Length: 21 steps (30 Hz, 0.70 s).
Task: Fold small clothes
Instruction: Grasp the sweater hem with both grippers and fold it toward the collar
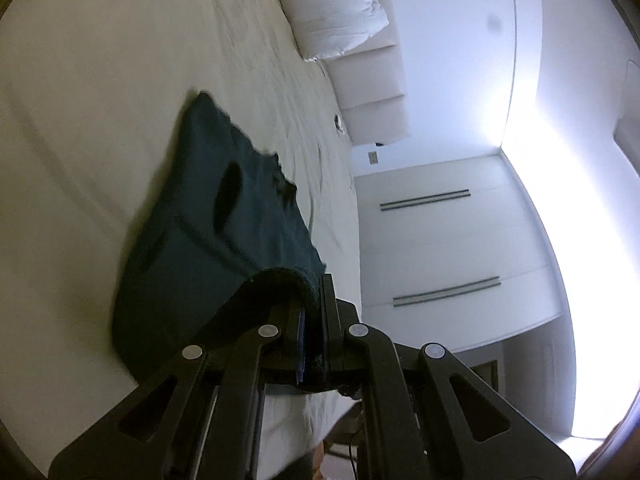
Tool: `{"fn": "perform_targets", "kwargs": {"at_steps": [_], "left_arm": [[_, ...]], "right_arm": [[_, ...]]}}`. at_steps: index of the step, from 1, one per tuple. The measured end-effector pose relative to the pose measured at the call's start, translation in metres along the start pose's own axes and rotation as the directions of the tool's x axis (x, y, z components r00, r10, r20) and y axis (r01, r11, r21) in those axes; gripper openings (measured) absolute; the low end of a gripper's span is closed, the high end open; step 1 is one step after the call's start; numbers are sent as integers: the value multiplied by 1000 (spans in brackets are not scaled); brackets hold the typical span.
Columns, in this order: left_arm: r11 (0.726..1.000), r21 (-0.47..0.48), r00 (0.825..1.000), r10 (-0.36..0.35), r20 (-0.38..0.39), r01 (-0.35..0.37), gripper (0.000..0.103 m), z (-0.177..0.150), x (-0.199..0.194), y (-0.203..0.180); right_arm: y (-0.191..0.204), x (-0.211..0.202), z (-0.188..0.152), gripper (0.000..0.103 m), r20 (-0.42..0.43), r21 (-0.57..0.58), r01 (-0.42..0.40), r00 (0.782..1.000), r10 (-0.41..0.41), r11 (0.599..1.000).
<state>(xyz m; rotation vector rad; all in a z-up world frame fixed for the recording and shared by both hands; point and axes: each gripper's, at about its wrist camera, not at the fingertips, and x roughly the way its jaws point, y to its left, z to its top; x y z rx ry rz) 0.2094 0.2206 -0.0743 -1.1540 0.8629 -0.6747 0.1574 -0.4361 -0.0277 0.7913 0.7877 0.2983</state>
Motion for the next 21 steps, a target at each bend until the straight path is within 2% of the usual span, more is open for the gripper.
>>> {"fn": "perform_targets", "kwargs": {"at_steps": [6, 11, 16, 19, 21], "left_arm": [[999, -17, 999, 50, 17, -50, 4, 65, 43, 5], [995, -15, 995, 103, 17, -103, 4, 101, 78, 19], [983, -60, 985, 173, 17, -172, 4, 132, 114, 53], [979, -138, 988, 155, 14, -151, 7, 150, 121, 78], [974, -170, 988, 153, 9, -149, 12, 156, 123, 89]], "right_arm": [[-8, 47, 45, 9, -7, 22, 62, 998, -62, 998], [-20, 85, 73, 9, -23, 42, 112, 994, -111, 993], [-46, 122, 88, 11, -56, 87, 182, 982, -178, 979], [-68, 130, 91, 19, -49, 153, 204, 979, -199, 967], [-75, 128, 92, 40, -21, 179, 177, 984, -176, 968]]}}
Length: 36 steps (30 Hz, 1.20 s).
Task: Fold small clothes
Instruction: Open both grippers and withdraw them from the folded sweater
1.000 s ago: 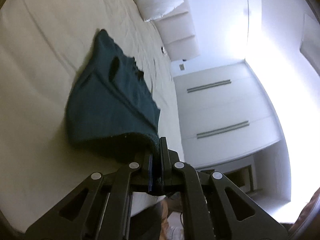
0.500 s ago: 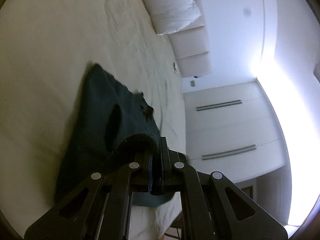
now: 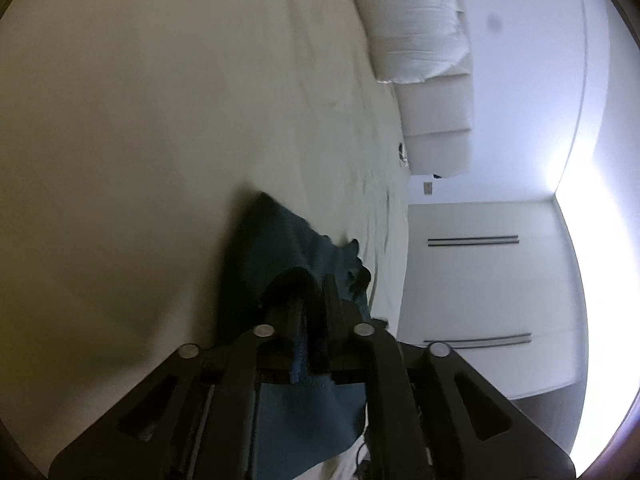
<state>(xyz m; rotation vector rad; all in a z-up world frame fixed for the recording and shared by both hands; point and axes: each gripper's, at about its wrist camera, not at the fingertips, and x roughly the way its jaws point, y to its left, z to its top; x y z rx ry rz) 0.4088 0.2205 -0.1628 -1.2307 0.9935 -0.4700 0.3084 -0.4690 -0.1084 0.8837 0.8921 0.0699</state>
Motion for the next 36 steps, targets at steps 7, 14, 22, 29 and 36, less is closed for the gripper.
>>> {"fn": "perform_targets", "kwargs": {"at_steps": [7, 14, 22, 29, 36], "left_arm": [[1000, 18, 991, -9, 131, 7, 68, 24, -19, -5], [932, 348, 993, 74, 88, -101, 68, -10, 7, -80], [736, 563, 920, 369, 130, -375, 68, -71, 72, -78], [738, 558, 922, 348, 168, -380, 47, -79, 43, -42], [708, 567, 907, 348, 238, -421, 48, -115, 30, -38]], "right_arm": [[-8, -25, 0, 52, 105, 12, 74, 992, -75, 997], [56, -44, -27, 51, 135, -214, 39, 991, -10, 976], [70, 26, -54, 51, -34, -268, 53, 997, -65, 962], [-19, -1, -27, 0, 77, -15, 19, 997, -18, 1000], [-3, -62, -36, 51, 214, -75, 123, 971, -104, 990]]}}
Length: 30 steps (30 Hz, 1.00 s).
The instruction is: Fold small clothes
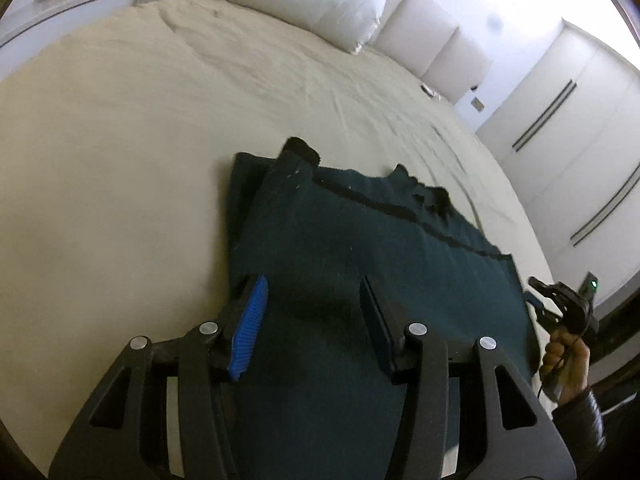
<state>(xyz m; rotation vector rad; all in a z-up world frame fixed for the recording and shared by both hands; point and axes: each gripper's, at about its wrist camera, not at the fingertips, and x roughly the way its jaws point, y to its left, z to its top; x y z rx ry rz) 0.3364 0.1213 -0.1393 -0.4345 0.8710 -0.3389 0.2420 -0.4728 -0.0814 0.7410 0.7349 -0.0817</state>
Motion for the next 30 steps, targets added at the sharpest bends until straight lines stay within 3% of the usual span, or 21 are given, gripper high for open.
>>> {"fn": "perform_targets", "kwargs": {"at_steps": [1, 2, 4, 8, 13, 15, 17, 19, 24, 30], "left_arm": [[1000, 1, 1000, 7, 9, -7, 52, 0, -12, 0], [999, 11, 999, 31, 24, -31, 62, -3, -19, -2], [997, 30, 996, 73, 51, -74, 71, -6, -33, -6], [997, -2, 996, 83, 37, -83, 71, -13, -43, 1], [998, -12, 998, 58, -28, -58, 71, -22, -57, 15], [998, -4, 997, 62, -47, -63, 63, -27, -55, 15], [998, -12, 996, 56, -69, -57, 28, -30, -53, 17], [998, -3, 994, 70, -81, -71, 24, -36, -53, 17], [996, 38, 994, 82, -76, -79, 12, -43, -58, 11], [995, 64, 994, 82, -77, -77, 9, -53, -71, 11]], "right_arm": [[5, -8, -4, 52, -7, -36, -10, 1000, 10, 999], [10, -13, -9, 52, -18, -75, -7, 1000, 6, 997], [21, -21, -20, 52, -36, -169, 31, 999, -37, 985], [31, -24, -39, 54, -70, -273, 101, 990, -125, 957], [23, -33, -55, 54, -98, -281, 139, 980, -172, 950], [18, -37, -60, 54, -120, -274, 130, 979, -168, 953], [17, -34, -66, 53, -139, -280, 125, 976, -169, 952], [14, -34, -74, 48, -169, -294, 119, 970, -174, 948], [11, -37, -76, 15, -168, -324, 136, 966, -199, 936], [10, -42, -69, 11, -155, -297, 136, 970, -188, 945]]}}
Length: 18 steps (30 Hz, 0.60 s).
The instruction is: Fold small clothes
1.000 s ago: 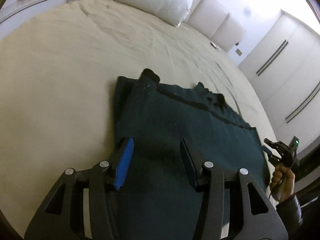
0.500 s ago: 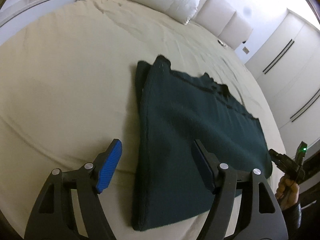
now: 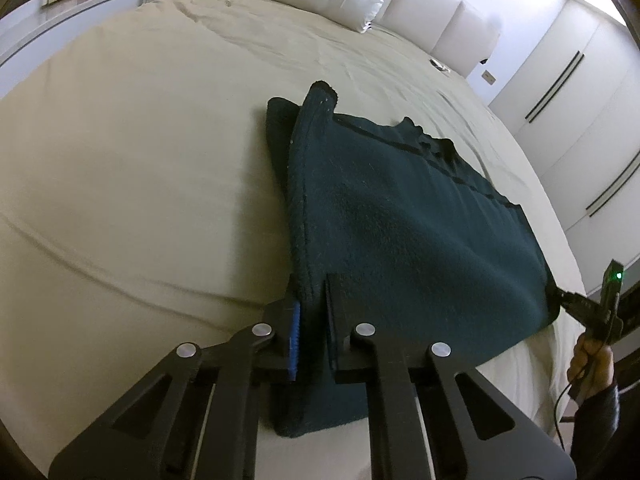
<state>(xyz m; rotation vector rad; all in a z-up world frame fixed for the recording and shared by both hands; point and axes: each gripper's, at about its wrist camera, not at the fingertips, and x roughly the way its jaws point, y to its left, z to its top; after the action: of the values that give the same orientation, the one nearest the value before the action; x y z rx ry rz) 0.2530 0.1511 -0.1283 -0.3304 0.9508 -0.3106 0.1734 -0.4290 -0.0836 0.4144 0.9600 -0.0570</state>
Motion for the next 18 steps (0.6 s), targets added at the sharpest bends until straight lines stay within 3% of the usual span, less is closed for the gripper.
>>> {"fn": "perform_targets", "kwargs": {"at_steps": [3, 7, 12, 15, 17, 18], "left_arm": [[1000, -14, 1000, -6, -2, 6, 8, -6, -4, 5], [1000, -30, 1000, -7, -7, 7, 8, -16, -6, 14], [995, -81, 998, -66, -10, 65, 11, -19, 0, 31], [990, -109, 996, -93, -16, 91, 13, -16, -9, 38], [989, -134, 998, -58, -2, 57, 13, -12, -20, 42], [990, -138, 1000, -6, 22, 9, 13, -7, -31, 42]], "right_arm": [[-8, 13, 1, 11, -16, 20, -3, 1000, 4, 1000], [-29, 24, 2, 11, -23, 113, -75, 997, 78, 991], [-31, 21, 1, 13, -16, 104, -97, 995, 99, 990], [-27, 1, 3, 26, 23, 116, -28, 999, 25, 993], [-22, -16, 5, 29, 72, 109, 16, 997, -24, 994], [-16, -26, 8, 29, 104, 101, 13, 994, -23, 995]]}}
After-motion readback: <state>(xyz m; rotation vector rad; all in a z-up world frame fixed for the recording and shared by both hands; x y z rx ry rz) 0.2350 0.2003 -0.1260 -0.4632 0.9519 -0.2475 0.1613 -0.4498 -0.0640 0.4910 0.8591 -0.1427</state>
